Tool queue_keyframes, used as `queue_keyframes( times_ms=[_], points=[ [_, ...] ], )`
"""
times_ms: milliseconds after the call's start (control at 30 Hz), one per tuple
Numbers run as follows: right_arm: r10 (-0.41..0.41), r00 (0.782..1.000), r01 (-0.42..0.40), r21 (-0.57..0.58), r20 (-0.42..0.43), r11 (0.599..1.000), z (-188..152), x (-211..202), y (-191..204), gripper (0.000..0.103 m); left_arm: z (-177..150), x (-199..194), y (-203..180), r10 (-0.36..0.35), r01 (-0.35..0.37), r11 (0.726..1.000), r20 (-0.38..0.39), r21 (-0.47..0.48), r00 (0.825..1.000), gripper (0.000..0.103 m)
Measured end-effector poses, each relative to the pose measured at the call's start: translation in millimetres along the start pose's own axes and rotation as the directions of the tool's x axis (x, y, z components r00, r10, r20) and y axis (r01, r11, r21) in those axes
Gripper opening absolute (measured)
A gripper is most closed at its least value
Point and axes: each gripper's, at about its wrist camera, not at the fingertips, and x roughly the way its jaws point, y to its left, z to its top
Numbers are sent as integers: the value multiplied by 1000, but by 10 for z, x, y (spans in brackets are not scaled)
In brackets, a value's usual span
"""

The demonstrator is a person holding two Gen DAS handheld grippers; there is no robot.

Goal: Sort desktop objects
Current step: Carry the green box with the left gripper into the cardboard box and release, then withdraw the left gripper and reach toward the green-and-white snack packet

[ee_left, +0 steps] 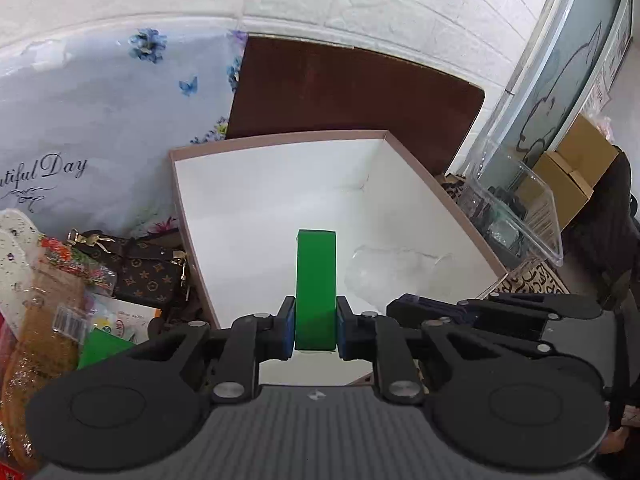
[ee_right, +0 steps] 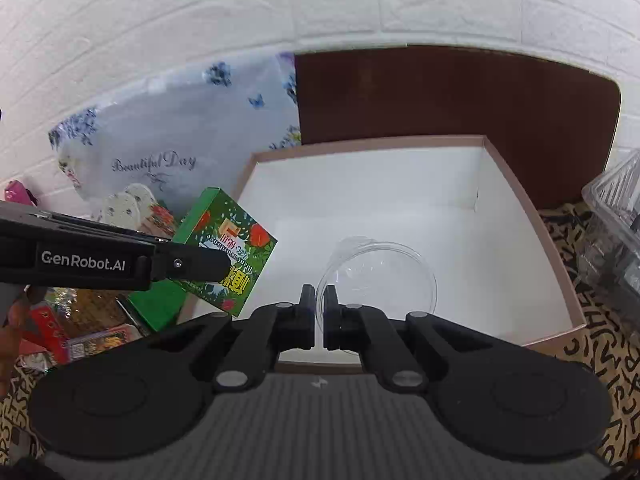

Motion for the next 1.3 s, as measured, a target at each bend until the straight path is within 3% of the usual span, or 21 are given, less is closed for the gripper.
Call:
queue_keyframes(
  times_ms=[100,133,167,233,267,333,367,400,500,767,1300],
  points=[
    [-7,1000,6,-2,-23,1000,-21,134,-6,1,28,58,15,-3,3,1000,2,14,1000,23],
    [-9,1000,9,-7,-29,1000,-23,176,-1,1,46,63,22,-4,4,1000,5,15,1000,40],
    [-8,999,8,-14,-36,1000,-30,215,7,2,57,65,37,0,0,1000,6,11,1000,66],
    [-8,999,7,-24,-50,1000,-26,262,35,3,67,36,72,18,-18,1000,28,-1,999,88],
    [-13,998,11,-34,-59,999,-24,286,51,8,73,12,84,20,-20,1000,43,-3,999,90],
    [-28,997,23,-56,-77,998,-19,334,89,31,81,-8,102,16,-16,1000,42,-11,999,93],
    [-37,996,31,-67,-80,997,-26,335,107,52,79,-14,110,17,-17,1000,38,-14,999,95],
    [-47,996,41,-78,-77,996,-26,336,124,62,70,-21,114,22,-21,1000,38,-15,999,95],
    [-75,996,69,-126,-48,990,-42,282,198,82,32,-45,129,41,-40,999,34,-16,999,97],
    [-59,998,54,-126,-35,991,-93,79,278,85,-152,-272,261,67,-63,996,51,-68,996,97],
    [28,998,-35,-148,-48,988,-354,-135,652,86,-442,-566,445,182,-181,974,-3,-133,983,97]
  ],
)
